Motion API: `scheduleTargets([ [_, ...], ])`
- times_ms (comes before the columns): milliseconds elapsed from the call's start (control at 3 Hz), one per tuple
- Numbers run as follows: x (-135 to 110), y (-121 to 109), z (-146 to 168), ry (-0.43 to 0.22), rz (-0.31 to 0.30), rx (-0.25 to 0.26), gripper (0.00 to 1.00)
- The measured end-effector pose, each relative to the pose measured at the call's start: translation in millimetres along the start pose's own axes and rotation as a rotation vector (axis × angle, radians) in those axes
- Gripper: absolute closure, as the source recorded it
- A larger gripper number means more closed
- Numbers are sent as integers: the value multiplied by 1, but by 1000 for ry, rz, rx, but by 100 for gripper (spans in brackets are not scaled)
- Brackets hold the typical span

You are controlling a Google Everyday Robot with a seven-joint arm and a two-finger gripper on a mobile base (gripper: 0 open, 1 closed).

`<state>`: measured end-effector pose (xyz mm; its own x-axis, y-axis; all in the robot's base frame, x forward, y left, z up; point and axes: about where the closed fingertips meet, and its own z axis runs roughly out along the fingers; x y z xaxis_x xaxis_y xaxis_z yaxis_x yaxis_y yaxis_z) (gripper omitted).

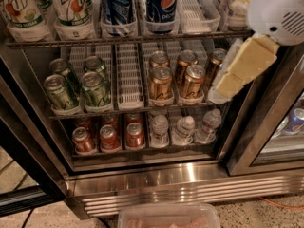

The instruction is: Pick pepsi can from top shelf of fridge

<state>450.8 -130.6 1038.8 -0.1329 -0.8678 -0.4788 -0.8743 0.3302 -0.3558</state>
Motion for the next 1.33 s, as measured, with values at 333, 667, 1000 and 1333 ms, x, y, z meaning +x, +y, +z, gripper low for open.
scheduleTargets([
  [333,-30,7,-2,-91,-14,-15,0],
  [667,-30,7,-2,-91,-14,-15,0],
  [1000,-37,9,-1,-152,15,20,0],
  [1333,-43,24,5,-221,121,91,0],
])
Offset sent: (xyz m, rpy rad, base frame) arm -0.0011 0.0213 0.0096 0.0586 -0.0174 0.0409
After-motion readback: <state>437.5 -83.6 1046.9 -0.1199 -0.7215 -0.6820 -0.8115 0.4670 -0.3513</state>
